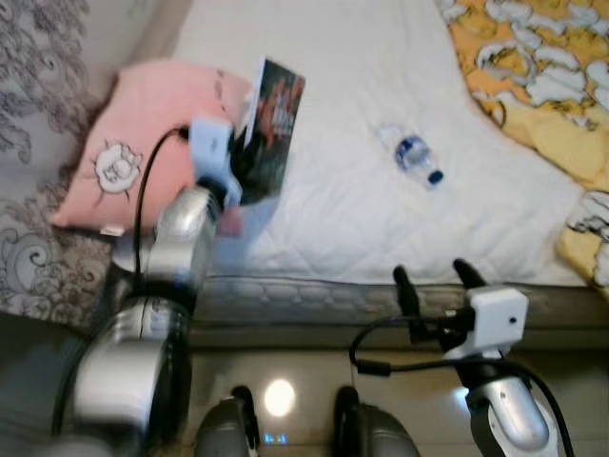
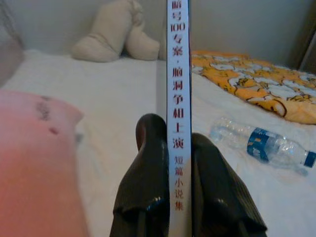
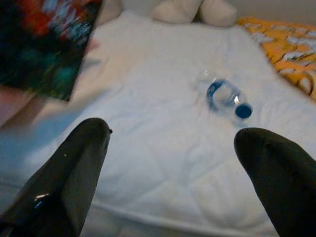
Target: Clean up the room
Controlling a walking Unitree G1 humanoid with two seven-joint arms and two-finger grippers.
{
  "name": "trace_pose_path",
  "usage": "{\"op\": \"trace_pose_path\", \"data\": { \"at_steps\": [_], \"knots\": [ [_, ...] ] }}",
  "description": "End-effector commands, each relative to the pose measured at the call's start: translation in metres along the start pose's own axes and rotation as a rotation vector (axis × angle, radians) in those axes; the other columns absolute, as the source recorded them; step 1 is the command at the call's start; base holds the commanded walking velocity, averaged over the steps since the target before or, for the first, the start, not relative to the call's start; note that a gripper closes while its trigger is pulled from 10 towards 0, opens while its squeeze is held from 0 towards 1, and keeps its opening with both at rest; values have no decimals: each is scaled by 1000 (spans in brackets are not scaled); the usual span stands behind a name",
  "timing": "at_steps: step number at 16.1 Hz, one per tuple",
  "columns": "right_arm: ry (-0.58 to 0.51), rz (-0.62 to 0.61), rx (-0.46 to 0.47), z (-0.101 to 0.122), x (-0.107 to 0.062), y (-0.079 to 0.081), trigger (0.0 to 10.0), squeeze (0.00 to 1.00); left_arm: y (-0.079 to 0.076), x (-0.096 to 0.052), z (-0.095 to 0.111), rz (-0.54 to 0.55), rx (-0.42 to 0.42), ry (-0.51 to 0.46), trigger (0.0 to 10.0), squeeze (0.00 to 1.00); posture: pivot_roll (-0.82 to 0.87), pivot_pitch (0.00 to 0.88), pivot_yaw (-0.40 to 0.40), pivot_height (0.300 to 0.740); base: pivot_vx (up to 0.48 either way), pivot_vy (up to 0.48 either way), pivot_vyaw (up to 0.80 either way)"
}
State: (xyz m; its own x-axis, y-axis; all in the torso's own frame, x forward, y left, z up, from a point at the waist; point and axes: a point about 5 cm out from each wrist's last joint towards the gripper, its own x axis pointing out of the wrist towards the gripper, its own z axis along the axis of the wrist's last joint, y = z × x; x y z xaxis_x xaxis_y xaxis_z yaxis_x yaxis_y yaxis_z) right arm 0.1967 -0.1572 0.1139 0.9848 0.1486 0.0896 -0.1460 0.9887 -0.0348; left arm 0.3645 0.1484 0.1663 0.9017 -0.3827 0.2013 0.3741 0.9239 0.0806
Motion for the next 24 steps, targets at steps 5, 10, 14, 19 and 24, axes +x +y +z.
{"op": "trace_pose_path", "data": {
  "at_steps": [5,10,14,19,24],
  "knots": [
    [-137,-224,-79,21,33,-41,10000,349,-28,-70,35,113,105,-129,10000,0,-31,0,-8,740,0,0,0],
    [-104,-234,-45,3,45,-40,10000,349,-32,-107,-13,166,156,116,10000,0,-27,0,-40,740,0,0,0],
    [-131,-203,-99,5,54,-43,10000,349,-40,-89,-3,90,102,90,10000,0,-56,0,-27,740,120,0,0],
    [-133,-200,-113,3,54,-44,10000,353,-52,-72,6,43,50,41,10000,0,-93,0,-8,740,480,0,0],
    [-112,-187,-115,-3,51,-43,10000,353,-53,-65,8,46,15,31,10000,0,-98,0,-8,740,480,0,0]
  ]
}}
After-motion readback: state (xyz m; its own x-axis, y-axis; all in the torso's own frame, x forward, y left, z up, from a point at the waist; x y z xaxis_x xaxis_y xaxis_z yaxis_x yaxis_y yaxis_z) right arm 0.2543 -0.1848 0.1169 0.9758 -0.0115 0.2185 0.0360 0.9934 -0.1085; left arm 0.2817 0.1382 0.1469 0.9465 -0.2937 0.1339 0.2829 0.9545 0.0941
